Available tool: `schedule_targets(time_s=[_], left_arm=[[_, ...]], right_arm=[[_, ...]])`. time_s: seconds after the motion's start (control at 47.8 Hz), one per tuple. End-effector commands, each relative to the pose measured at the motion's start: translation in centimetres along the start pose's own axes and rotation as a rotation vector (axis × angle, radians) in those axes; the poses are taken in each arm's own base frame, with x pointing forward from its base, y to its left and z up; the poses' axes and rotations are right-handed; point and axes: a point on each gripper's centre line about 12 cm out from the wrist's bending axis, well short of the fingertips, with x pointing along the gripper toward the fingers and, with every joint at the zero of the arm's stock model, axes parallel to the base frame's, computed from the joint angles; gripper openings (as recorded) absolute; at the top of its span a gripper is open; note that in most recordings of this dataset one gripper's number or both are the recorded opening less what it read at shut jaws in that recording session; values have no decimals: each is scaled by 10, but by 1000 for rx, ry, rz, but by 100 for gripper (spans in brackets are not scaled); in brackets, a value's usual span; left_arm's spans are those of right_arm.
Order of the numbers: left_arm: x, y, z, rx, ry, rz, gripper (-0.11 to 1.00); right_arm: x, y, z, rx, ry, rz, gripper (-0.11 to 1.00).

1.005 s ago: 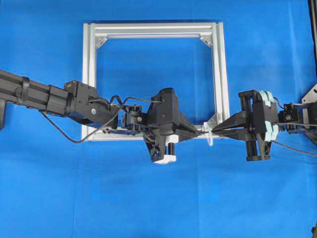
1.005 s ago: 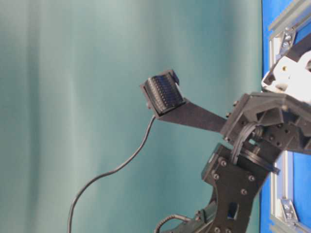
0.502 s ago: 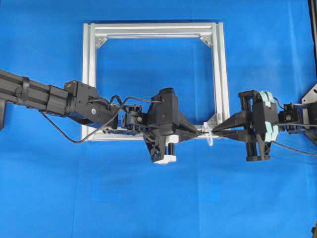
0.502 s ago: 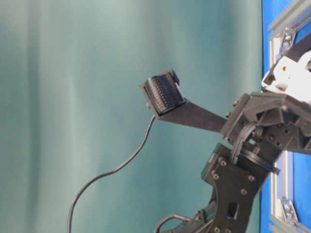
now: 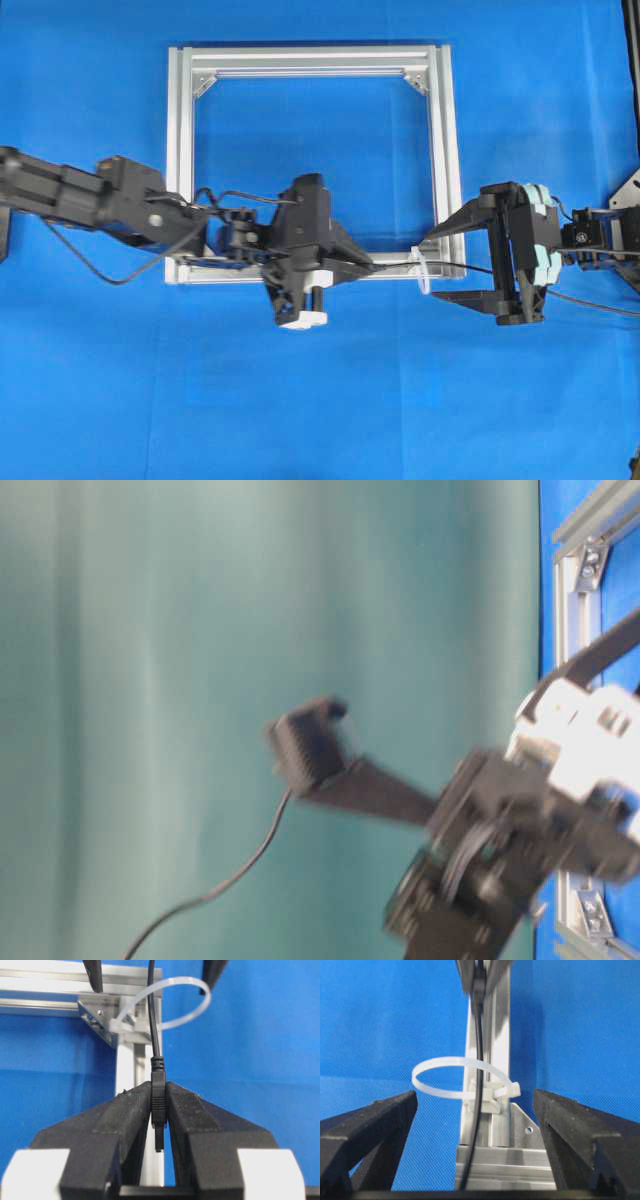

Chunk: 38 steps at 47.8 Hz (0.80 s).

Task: Insert the wire through the string loop located on the right side.
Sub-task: 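Close the left gripper on the plug and open the right gripper, then pull the cable leftward through the loop with the left gripper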

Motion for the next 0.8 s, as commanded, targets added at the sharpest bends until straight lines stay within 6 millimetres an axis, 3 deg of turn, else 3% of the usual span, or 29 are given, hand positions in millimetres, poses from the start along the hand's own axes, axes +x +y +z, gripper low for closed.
schedule_targets(time_s=[0.0, 0.356, 0.774], left_arm=[[-21, -7, 18, 4, -50, -17, 8], [-78, -8, -17, 7, 22, -28, 8], [-162, -3, -54, -11, 53, -44, 8]], right_arm=[[0, 3, 7, -2, -20, 9, 89], [-1, 6, 11, -3, -15, 21, 89], [-1, 7, 10, -2, 2, 23, 89]])
